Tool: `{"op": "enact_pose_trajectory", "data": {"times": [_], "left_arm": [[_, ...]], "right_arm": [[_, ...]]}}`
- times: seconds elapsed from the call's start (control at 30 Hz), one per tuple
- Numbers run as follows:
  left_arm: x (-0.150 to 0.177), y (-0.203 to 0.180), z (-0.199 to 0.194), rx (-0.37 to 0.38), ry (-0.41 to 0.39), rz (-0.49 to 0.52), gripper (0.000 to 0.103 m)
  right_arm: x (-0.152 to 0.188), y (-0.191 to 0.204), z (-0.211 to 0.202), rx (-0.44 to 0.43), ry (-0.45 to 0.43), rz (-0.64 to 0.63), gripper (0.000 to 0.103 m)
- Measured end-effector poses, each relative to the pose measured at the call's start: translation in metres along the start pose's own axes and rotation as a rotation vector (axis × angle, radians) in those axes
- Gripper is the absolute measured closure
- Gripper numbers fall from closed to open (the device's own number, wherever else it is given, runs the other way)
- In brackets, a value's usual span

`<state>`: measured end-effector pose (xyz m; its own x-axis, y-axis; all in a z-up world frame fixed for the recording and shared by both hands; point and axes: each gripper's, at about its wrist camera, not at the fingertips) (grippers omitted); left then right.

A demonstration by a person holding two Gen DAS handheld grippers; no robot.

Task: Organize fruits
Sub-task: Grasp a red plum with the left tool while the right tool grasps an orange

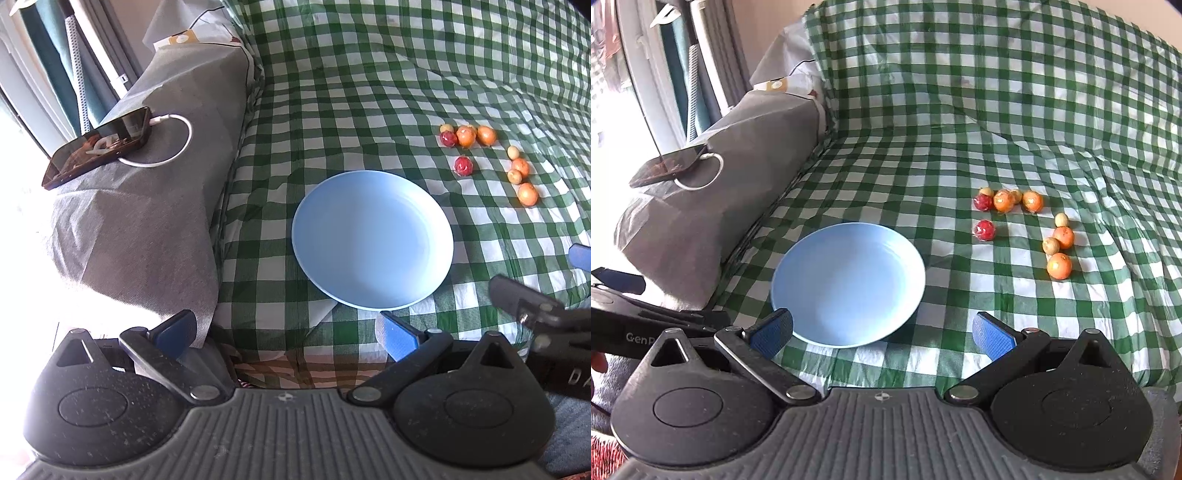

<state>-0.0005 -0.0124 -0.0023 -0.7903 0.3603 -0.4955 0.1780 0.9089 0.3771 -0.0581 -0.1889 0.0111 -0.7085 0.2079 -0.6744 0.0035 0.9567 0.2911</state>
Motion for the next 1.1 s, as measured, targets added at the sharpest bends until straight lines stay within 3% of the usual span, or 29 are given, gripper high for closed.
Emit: {"op": "enact_pose_trajectory", "data": {"times": [0.37, 0.73, 0.87, 1.1], "left_arm": [[-0.037, -0.044, 0.008, 0.037, 0.000, 0.071, 0.000], [-0.092, -0.125, 0.036, 0.116, 0.007, 0.155, 0.000], [-0.119, -0.165, 0.056, 0.156, -0.018, 0.198, 0.000], [-0.171, -0.242, 0.125, 0.226, 0.003, 0.252, 0.000]], "right_arm": [[0.000, -0.069, 0.003, 0.111, -0.064, 0.133, 0.001], [0.001, -0.169, 0.032, 0.252, -0.107, 0.240, 0.001], [-0.002, -0.198, 0.059, 0.303, -0.120, 0.196, 0.001], [-0.008, -0.246, 0.116, 0.276, -0.069, 0.188, 0.001]]}}
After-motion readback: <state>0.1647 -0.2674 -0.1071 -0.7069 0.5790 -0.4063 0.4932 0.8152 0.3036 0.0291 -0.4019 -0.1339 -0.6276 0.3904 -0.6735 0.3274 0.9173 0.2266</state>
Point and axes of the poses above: each gripper's, at about its wrist camera, not at the fingertips, and z roughly the way its jaws point, y to its left, x to its underside, and after that the axes turned 12 degrees about -x, right-handed
